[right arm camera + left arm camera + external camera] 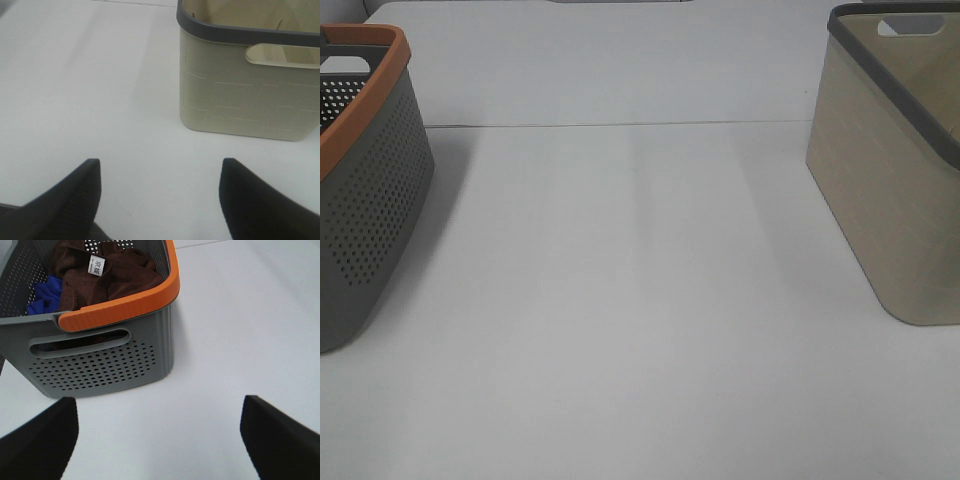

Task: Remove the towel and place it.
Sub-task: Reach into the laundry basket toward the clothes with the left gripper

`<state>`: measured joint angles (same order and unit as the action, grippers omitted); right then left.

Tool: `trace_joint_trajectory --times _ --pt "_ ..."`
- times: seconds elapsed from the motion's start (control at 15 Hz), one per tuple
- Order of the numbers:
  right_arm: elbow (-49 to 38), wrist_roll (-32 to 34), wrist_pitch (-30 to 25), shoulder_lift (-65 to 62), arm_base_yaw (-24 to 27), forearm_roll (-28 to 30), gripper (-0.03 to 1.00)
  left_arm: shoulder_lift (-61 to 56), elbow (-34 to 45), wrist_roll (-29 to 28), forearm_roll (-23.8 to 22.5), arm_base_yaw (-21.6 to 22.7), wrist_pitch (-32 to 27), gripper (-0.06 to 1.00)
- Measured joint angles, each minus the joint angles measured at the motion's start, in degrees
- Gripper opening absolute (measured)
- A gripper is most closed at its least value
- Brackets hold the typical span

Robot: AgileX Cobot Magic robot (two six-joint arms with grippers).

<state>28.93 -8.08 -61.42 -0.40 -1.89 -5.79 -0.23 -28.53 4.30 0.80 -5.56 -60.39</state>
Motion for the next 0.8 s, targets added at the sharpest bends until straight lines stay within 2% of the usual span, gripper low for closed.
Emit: trace_joint_trajectory --times 0.8 --pt "0.0 0.0 0.0 0.0 0.0 0.0 0.64 0.0 0.0 0.0 0.0 0.0 0.0 0.84"
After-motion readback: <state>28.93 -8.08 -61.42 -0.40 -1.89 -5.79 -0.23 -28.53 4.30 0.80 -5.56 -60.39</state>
